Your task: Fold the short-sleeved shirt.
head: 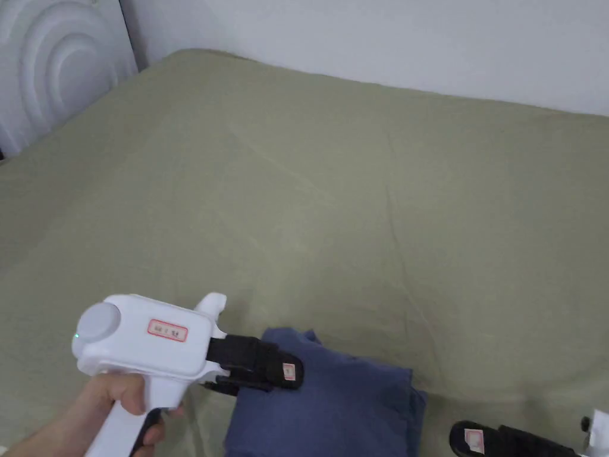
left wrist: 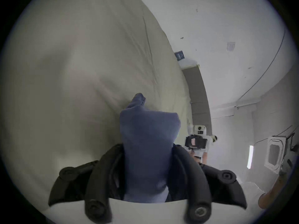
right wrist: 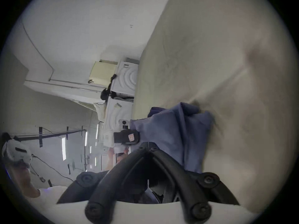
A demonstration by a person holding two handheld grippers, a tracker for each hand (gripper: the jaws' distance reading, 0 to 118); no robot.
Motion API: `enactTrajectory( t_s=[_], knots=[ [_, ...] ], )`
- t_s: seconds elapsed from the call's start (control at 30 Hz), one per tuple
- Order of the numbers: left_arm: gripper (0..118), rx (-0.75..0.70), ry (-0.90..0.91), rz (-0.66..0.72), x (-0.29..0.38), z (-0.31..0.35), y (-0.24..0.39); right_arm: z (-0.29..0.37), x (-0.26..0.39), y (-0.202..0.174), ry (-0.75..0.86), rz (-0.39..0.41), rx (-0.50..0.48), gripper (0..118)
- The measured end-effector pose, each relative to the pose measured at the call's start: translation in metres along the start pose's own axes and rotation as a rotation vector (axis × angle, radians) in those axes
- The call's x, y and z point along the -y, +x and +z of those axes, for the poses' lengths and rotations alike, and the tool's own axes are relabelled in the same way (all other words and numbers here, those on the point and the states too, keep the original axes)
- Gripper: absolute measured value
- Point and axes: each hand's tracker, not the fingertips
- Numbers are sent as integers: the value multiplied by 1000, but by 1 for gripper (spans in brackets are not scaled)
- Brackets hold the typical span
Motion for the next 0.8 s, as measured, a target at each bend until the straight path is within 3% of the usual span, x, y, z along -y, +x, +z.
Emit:
enactTrajectory(
  t_s=[0.2,0.33,0.43,0.47,0.5,0.57,0.8],
  knots=[
    [39,-228,-34,-50,-88,134,-42,6,-1,-22,26,72,38,0],
    [39,-325,-44,-9,-120,170,-60,5,-5,-28,25,101,73,0],
    [40,-295,-57,-4,-148,178,-83,3,-9,-23,26,102,75,0],
    [49,-293,-82,-10,-153,175,-80,1,-10,-21,26,98,79,0],
    [77,-310,-97,-25,-158,173,-78,-1,-11,-18,28,96,82,0],
    [110,-379,-92,-84,-145,163,-58,-4,-12,-15,25,87,84,0],
    [113,-558,67,-98,-131,203,-29,1,-9,-23,21,106,72,0]
  ],
)
